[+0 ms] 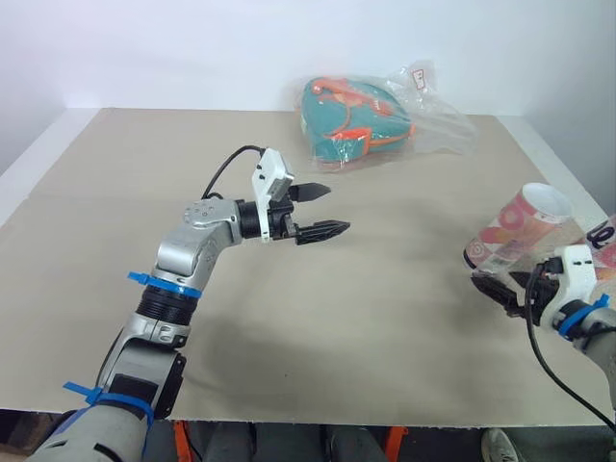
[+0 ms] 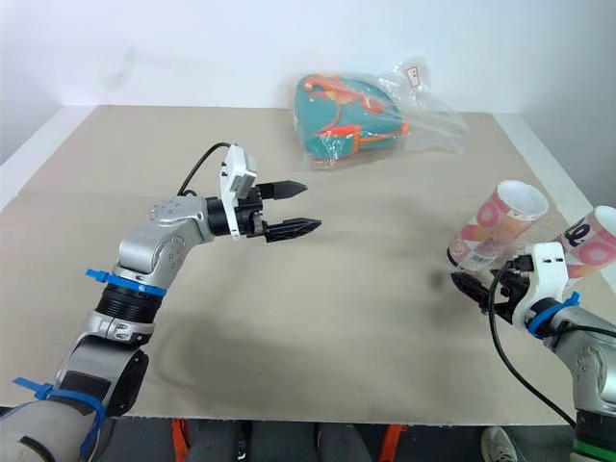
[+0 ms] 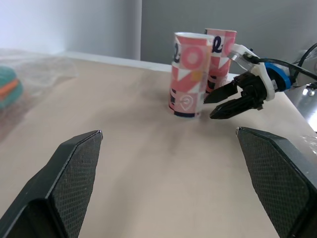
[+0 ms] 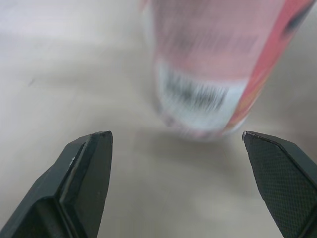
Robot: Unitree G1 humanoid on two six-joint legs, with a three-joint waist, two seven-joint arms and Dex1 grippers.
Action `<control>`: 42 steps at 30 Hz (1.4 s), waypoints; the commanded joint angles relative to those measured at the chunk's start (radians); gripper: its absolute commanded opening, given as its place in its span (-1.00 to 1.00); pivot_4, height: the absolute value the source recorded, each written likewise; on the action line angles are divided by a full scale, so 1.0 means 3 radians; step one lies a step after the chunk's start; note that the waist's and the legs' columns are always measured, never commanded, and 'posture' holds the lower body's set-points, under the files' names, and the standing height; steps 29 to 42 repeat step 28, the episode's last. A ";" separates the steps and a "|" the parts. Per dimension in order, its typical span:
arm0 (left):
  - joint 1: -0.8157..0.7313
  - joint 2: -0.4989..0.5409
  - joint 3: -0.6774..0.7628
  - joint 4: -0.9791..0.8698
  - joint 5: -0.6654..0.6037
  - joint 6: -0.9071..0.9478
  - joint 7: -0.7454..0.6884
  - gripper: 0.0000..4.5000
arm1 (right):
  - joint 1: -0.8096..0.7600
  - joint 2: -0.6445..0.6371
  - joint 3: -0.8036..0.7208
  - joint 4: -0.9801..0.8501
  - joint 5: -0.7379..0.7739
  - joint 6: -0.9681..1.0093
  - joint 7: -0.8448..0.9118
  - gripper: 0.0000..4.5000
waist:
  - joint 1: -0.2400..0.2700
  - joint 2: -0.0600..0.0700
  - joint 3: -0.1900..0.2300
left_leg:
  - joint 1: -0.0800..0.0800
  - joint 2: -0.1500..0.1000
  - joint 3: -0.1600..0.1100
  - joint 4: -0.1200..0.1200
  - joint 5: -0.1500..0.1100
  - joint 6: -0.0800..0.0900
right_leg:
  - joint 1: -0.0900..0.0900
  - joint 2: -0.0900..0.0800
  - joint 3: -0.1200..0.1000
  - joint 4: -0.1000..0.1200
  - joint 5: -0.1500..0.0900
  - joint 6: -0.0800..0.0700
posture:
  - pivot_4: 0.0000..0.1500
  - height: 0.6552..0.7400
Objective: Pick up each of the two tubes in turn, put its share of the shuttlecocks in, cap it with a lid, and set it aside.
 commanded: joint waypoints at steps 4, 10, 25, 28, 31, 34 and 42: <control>0.0254 0.0266 0.0035 -0.0486 -0.0082 0.0215 -0.0106 1.00 | 0.0180 -0.0143 -0.0133 -0.0400 0.0231 0.0126 0.0260 0.99 | -0.0008 0.0001 0.0000 | 0.0004 0.0002 0.0000 -0.0002 0.0000 0.0000 | 0.0000 0.0002 0.0001 0.0000 -0.0001 0.0000 | 1.00 0.97; 0.1039 0.0772 0.0243 -0.0838 -0.0123 0.0257 -0.0169 1.00 | 0.0061 0.0102 0.0325 -0.1095 0.0634 0.0249 0.0395 0.99 | -0.0054 0.0005 -0.0003 | 0.0012 0.0009 0.0002 -0.0004 0.0000 0.0000 | 0.0003 0.0009 0.0005 0.0001 -0.0001 0.0001 | 1.00 0.97; 0.1617 0.0604 0.0554 -0.0940 -0.0074 0.0040 0.0508 1.00 | -0.0231 0.0549 0.1041 -0.1182 0.0495 0.0086 0.0157 0.99 | 0.0033 -0.0001 -0.0001 | 0.0002 0.0006 0.0003 0.0001 0.0011 -0.0012 | 0.0000 0.0000 0.0002 -0.0003 0.0007 0.0011 | 1.00 0.97; 0.1621 0.0567 0.0518 -0.0858 -0.0048 -0.0037 0.0507 1.00 | -0.0250 0.0567 0.1059 -0.1134 0.0456 0.0036 0.0147 0.99 | 0.0034 -0.0001 -0.0001 | 0.0002 0.0006 0.0002 0.0000 0.0011 -0.0012 | 0.0000 0.0001 0.0001 -0.0003 0.0006 0.0010 | 1.00 0.97; 0.1621 0.0567 0.0518 -0.0858 -0.0048 -0.0037 0.0507 1.00 | -0.0250 0.0567 0.1059 -0.1134 0.0456 0.0036 0.0147 0.99 | 0.0034 -0.0001 -0.0001 | 0.0002 0.0006 0.0002 0.0000 0.0011 -0.0012 | 0.0000 0.0001 0.0001 -0.0003 0.0006 0.0010 | 1.00 0.97; 0.1621 0.0567 0.0518 -0.0858 -0.0048 -0.0037 0.0507 1.00 | -0.0250 0.0567 0.1059 -0.1134 0.0456 0.0036 0.0147 0.99 | 0.0034 -0.0001 -0.0001 | 0.0002 0.0006 0.0002 0.0000 0.0011 -0.0012 | 0.0000 0.0001 0.0001 -0.0003 0.0006 0.0010 | 1.00 0.97; 0.1621 0.0567 0.0518 -0.0858 -0.0048 -0.0037 0.0507 1.00 | -0.0250 0.0567 0.1059 -0.1134 0.0456 0.0036 0.0147 0.99 | 0.0034 -0.0001 -0.0001 | 0.0002 0.0006 0.0002 0.0000 0.0011 -0.0012 | 0.0000 0.0001 0.0001 -0.0003 0.0006 0.0010 | 1.00 0.97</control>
